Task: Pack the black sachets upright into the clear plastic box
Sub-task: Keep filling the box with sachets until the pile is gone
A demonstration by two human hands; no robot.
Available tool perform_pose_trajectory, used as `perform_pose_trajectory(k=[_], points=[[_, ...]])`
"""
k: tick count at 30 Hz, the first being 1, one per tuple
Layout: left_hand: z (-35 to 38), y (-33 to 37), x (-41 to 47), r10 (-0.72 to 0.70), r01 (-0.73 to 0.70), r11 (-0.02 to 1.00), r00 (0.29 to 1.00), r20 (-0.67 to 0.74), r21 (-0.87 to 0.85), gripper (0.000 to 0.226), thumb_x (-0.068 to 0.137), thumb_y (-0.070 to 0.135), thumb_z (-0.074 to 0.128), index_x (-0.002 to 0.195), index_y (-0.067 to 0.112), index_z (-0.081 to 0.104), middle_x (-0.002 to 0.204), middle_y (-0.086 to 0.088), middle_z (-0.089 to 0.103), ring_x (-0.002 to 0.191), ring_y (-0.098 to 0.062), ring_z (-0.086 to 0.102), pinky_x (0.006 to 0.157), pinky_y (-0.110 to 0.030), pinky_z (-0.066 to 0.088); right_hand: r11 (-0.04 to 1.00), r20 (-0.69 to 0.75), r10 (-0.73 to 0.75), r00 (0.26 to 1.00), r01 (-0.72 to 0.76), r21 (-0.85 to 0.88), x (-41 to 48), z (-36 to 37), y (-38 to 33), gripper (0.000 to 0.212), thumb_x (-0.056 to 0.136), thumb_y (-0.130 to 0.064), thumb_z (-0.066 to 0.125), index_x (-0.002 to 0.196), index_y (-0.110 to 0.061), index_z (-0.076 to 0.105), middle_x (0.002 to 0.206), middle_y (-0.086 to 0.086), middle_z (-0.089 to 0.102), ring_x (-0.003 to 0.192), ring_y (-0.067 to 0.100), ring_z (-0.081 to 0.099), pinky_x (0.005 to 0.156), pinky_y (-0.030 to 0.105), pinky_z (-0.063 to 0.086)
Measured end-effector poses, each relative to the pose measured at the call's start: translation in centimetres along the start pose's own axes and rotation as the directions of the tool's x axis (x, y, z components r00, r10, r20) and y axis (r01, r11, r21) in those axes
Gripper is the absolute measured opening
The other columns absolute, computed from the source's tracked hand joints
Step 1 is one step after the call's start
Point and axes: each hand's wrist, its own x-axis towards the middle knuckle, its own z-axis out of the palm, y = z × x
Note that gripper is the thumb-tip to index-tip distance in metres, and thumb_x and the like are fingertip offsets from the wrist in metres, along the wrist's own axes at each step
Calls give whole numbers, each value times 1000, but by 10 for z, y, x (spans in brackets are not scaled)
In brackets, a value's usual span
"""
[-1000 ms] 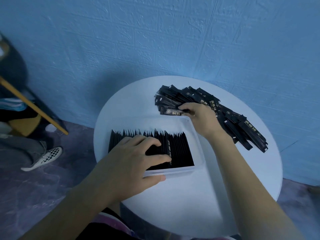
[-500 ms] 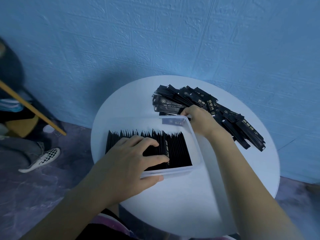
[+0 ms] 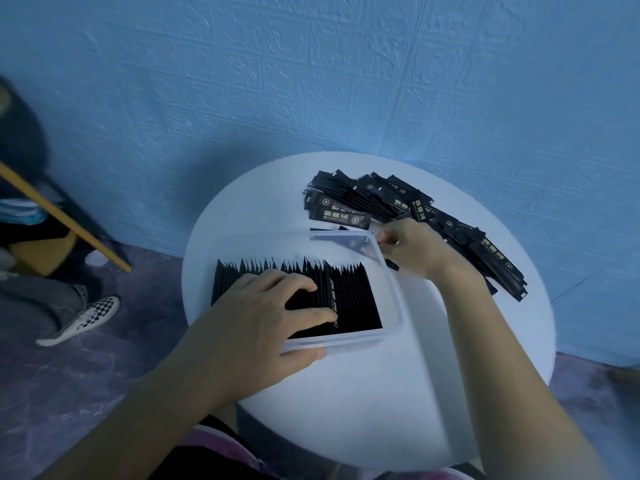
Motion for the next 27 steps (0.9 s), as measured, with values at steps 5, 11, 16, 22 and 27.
perform_pose_trajectory(k=[5, 11, 16, 22, 27], points=[[2, -4, 1, 5, -5, 1000, 1000, 18, 6, 47, 89, 66, 41, 128, 47, 60, 138, 12, 48, 127, -14, 42, 104, -35, 35, 983, -178, 34, 983, -1, 183, -49, -33, -13, 30, 93, -43, 64, 73, -20, 63, 58, -9, 64, 46, 5, 49, 53, 23, 34], [8, -5, 3, -13, 13, 1000, 999, 43, 12, 51, 89, 71, 38, 134, 52, 52, 144, 16, 41, 133, -12, 37, 109, -33, 30, 999, -148, -40, 988, 38, -17, -95, -14, -61, 25, 92, -48, 61, 85, -24, 64, 73, -4, 71, 76, 22, 65, 70, 32, 48], [6, -4, 3, -21, 20, 999, 999, 35, 29, 51, 88, 72, 36, 132, 52, 55, 141, 16, 43, 132, -12, 39, 108, -33, 32, 971, -90, -24, 996, 1, -241, -94, 23, -77, 19, 94, -34, 54, 94, -16, 59, 77, 4, 51, 80, 36, 50, 66, 37, 39], [-4, -2, -1, 50, -46, 997, 996, -78, 61, 46, 86, 64, 44, 122, 45, 66, 127, 10, 59, 114, -17, 56, 90, -42, 51, 985, 135, 43, 990, -19, -172, -85, 16, -75, 18, 87, -38, 62, 90, -20, 63, 79, 4, 66, 85, 31, 65, 75, 37, 55], [-3, -7, -2, 89, -80, 993, 991, -102, 84, 46, 89, 65, 46, 129, 47, 59, 131, 11, 56, 114, -17, 55, 90, -42, 50, 997, 224, 62, 973, -52, -49, -81, 7, -71, 15, 95, -18, 53, 91, -17, 68, 77, 5, 75, 64, 22, 73, 69, 37, 62]])
